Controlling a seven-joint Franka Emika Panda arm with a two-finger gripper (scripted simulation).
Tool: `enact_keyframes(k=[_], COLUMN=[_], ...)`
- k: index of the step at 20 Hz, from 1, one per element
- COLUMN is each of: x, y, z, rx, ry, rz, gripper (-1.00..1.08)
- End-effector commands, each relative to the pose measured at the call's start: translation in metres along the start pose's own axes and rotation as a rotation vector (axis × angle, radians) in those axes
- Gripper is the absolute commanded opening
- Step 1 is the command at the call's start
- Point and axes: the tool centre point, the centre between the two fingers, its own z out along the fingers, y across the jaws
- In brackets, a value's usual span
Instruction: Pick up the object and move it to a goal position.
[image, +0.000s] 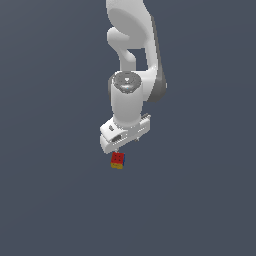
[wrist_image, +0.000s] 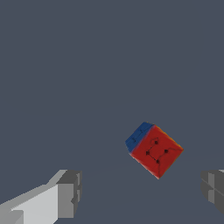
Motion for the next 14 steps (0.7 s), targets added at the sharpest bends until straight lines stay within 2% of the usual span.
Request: enact_keyframes(k=[1, 14], x=[-0.001, -0.004], y=[0.004, 0.022], z=[0.005, 0.033], rx=[0.0, 0.006], ry=[-0.002, -0.009], rz=[-0.068, -0.411], gripper=[1.0, 1.0])
